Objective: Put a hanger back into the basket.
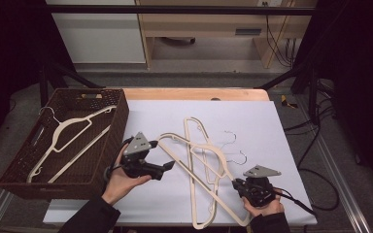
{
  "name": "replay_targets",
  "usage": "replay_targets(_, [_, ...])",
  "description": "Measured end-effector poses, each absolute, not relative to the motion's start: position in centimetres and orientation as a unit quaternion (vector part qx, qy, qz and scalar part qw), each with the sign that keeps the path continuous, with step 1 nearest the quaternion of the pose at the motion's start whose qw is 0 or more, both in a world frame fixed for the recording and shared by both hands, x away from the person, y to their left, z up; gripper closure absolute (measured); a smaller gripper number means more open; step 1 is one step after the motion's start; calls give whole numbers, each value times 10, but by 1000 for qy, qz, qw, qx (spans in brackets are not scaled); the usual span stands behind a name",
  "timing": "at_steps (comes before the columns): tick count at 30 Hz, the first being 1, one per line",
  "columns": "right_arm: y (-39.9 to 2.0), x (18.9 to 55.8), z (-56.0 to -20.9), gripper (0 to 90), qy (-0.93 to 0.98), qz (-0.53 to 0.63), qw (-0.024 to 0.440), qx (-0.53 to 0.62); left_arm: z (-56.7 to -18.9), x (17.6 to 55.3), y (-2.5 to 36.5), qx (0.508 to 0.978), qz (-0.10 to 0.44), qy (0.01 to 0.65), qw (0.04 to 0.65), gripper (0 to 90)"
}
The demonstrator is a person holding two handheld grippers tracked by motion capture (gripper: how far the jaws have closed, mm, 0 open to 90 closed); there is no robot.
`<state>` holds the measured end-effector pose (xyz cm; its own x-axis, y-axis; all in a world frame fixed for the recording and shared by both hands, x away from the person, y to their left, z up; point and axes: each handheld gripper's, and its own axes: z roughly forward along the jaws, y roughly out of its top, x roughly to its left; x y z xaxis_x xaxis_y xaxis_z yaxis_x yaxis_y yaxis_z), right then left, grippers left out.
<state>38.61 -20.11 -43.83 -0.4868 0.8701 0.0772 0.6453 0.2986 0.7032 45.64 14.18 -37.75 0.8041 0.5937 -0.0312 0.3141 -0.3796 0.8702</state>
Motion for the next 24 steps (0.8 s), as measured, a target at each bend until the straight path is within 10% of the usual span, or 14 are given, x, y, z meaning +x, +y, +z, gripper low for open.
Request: replay_targets(24, [-199, 385, -436, 801, 805, 356, 160, 447, -428, 532, 59, 889, 118, 214, 388, 194])
